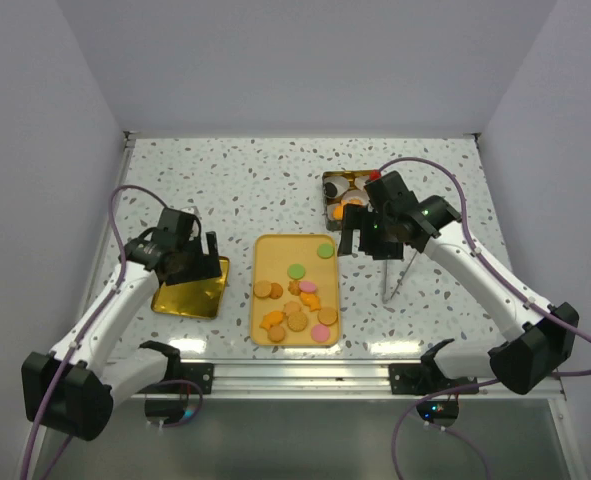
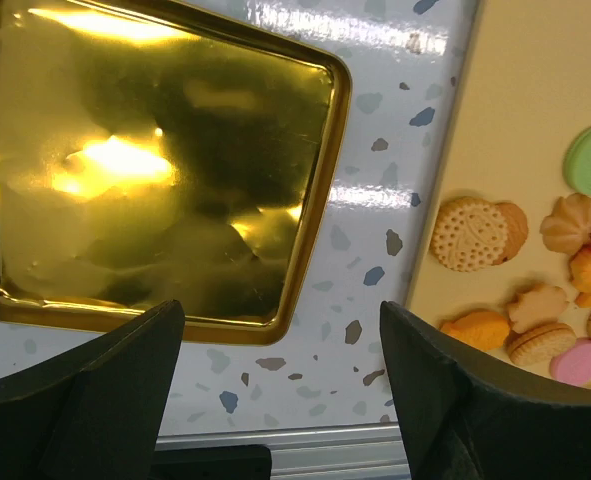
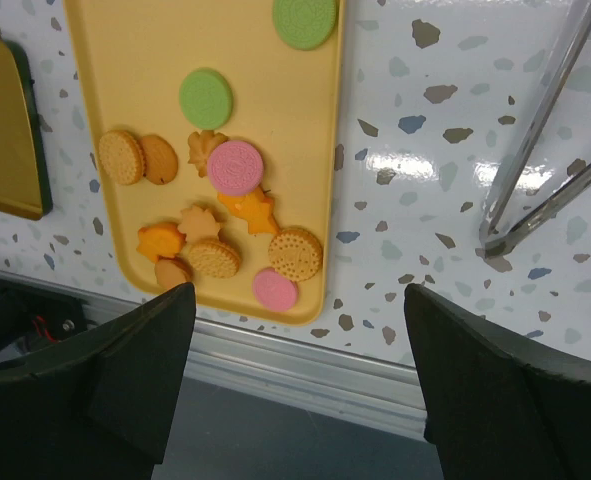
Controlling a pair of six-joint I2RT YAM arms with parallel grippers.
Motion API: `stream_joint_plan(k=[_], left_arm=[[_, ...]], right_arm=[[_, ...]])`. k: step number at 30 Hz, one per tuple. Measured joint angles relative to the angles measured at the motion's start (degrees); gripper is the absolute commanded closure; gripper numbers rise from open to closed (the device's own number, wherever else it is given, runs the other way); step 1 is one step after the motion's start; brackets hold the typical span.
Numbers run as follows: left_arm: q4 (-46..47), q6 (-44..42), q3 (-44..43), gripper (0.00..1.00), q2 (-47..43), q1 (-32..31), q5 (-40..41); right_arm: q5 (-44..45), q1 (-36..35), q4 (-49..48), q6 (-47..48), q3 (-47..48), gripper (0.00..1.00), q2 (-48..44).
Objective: Pack the cookies
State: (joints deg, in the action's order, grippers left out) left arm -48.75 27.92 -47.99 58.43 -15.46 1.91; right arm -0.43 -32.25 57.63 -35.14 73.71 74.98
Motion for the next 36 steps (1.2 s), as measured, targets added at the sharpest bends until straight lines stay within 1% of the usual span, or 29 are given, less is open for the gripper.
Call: stream_joint_plan(k=[3,6,13,20,21,23,24,26,27,29,30,32,33,35,36], left_arm=[[0.7,0.2,0.1,0.18,7.0,-0.2,-0.4],[1.4,0.5,0.1,0.18,11.9,-0.6,-0.7],[4.4,0.6,0.1,0.2,17.7,-1.9,-1.1],[6.0,1.7,0.1,0.24,24.5,-5.7,0.8],[6.2,1.7,0.1,0.28,25.6,-6.1,1.3],[6.5,2.0,0.1,0.31,27.3,-6.6,2.1],[6.7,2.1,0.1,0.37,28.2,-6.8,2.4],[7.3,2.3,0.1,0.41,29.4,-7.1,3.0],[7.5,2.4,0.1,0.47,29.6,-7.1,3.3],[7.6,2.6,0.1,0.53,29.8,-7.2,3.7],[7.7,2.5,0.1,0.63,29.9,-7.3,3.7],[7.9,2.6,0.0,0.72,30.0,-7.5,4.0],[8.0,2.6,-0.2,0.82,30.2,-7.7,4.1],[8.2,2.5,-0.7,0.89,30.6,-8.1,4.0],[8.1,2.4,-0.9,0.98,30.7,-8.2,4.0]], right_arm=[[0.8,-0.1,0.3,0.3,1.8,0.11,1.3],[1.0,-0.1,0.3,0.7,3.5,0.11,2.1],[1.0,-0.1,0.4,1.3,4.2,0.11,2.6],[1.8,-0.1,1.1,1.9,4.0,0.11,2.6],[2.3,-0.1,1.2,2.0,3.8,0.11,2.6],[2.7,-0.1,1.4,2.2,3.3,0.11,2.6],[2.9,-0.1,1.4,2.3,3.0,0.11,2.6],[3.4,-0.1,1.6,2.4,2.5,0.11,2.6],[3.8,-0.1,1.7,2.6,2.3,0.11,2.5],[4.1,-0.1,1.8,2.8,1.9,0.11,2.4],[4.3,-0.1,1.8,2.8,1.7,0.11,2.3],[4.6,-0.1,1.9,2.9,1.4,0.11,2.0],[4.9,-0.1,1.9,3.0,1.3,0.11,1.9],[5.4,-0.1,2.0,3.1,1.1,0.11,1.7],[5.5,-0.1,2.0,3.1,1.1,0.11,1.7]])
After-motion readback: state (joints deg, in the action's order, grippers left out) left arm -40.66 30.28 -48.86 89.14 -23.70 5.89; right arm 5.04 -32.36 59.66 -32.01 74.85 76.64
